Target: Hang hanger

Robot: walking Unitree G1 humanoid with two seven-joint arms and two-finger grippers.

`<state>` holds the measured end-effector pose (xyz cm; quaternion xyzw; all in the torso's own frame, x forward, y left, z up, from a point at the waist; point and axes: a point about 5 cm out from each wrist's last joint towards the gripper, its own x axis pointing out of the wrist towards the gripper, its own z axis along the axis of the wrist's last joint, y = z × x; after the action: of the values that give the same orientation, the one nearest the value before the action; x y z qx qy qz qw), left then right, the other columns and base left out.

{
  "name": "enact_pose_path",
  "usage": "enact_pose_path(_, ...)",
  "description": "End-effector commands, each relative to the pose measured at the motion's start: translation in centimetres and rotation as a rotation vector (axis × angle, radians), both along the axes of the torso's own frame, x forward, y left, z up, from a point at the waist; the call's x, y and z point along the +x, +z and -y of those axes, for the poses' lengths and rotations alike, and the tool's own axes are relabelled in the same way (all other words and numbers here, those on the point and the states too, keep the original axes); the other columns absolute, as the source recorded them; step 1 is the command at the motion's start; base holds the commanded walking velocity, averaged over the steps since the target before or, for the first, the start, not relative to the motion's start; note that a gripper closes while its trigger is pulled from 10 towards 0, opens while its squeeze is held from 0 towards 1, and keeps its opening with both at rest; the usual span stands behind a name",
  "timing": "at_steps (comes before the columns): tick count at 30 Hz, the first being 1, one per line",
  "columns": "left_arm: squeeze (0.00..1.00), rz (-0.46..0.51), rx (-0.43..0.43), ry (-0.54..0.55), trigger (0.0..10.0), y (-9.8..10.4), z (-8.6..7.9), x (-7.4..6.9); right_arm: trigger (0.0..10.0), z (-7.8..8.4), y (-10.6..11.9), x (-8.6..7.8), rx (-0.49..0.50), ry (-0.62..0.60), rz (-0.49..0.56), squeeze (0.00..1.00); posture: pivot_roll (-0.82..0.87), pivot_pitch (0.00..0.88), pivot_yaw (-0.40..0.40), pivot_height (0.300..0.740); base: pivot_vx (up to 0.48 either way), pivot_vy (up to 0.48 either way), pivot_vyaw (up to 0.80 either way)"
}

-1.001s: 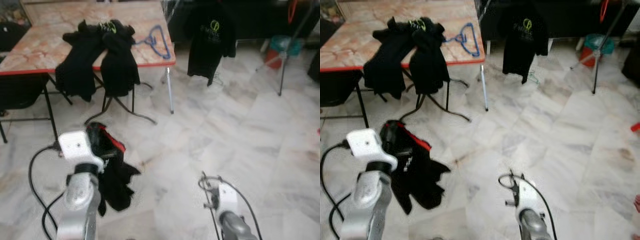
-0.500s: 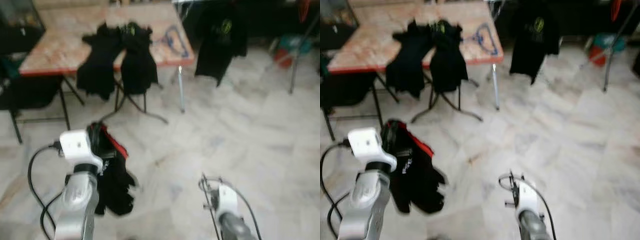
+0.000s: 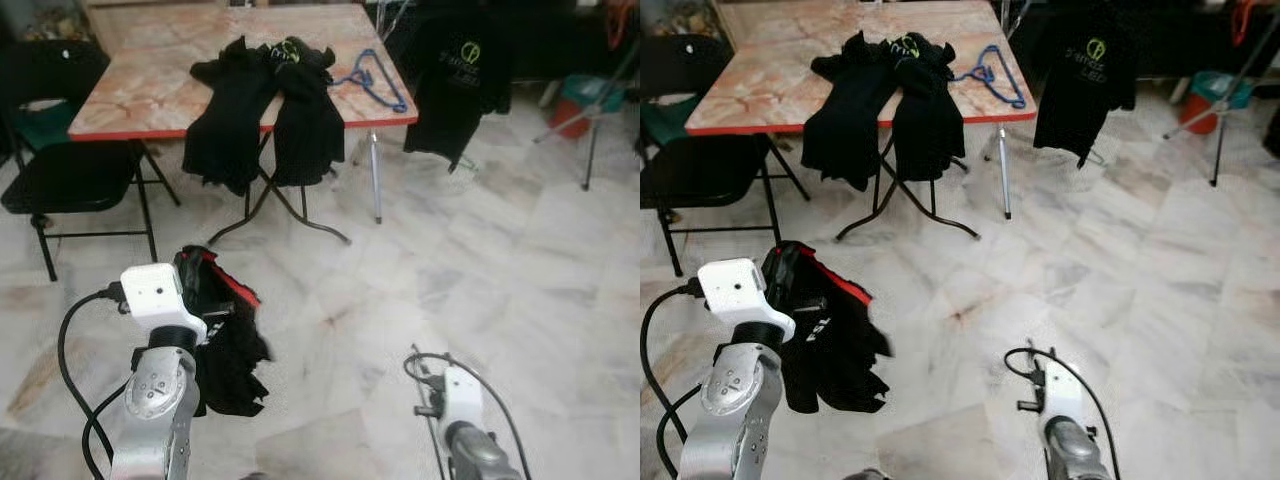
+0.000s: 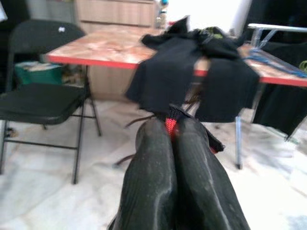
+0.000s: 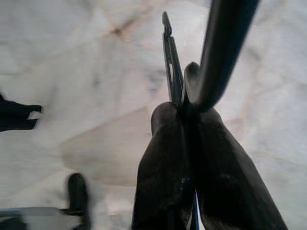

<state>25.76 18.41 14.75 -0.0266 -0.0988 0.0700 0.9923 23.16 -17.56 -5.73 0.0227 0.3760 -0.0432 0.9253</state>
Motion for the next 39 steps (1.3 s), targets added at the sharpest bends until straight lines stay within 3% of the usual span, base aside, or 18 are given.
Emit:
enact_pose_path(1, 0.00, 0.031, 0.002, -0.006, 10.0, 0.65, 0.37, -0.01, 10.0, -0.01, -0.22, -0.33, 0.002, 0.003, -0.011, 0.00, 0.06, 0.102, -0.005, 0.740, 0.000, 0.266, 0.00)
enact_pose_path(28, 0.00, 0.029, 0.001, -0.004, 10.0, 0.54, 0.44, -0.10, 10.0, 0.02, -0.22, -0.34, 0.005, 0.007, -0.012, 0.00, 0.07, 0.098, -0.010, 0.740, 0.000, 0.263, 0.00)
enact_pose_path(39, 0.00, 0.045, 0.012, -0.003, 10.0, 0.78, 0.55, -0.11, 10.0, 0.04, -0.26, -0.39, 0.001, 0.028, -0.018, 0.00, 0.08, 0.084, -0.021, 0.740, 0.000, 0.000, 0.00)
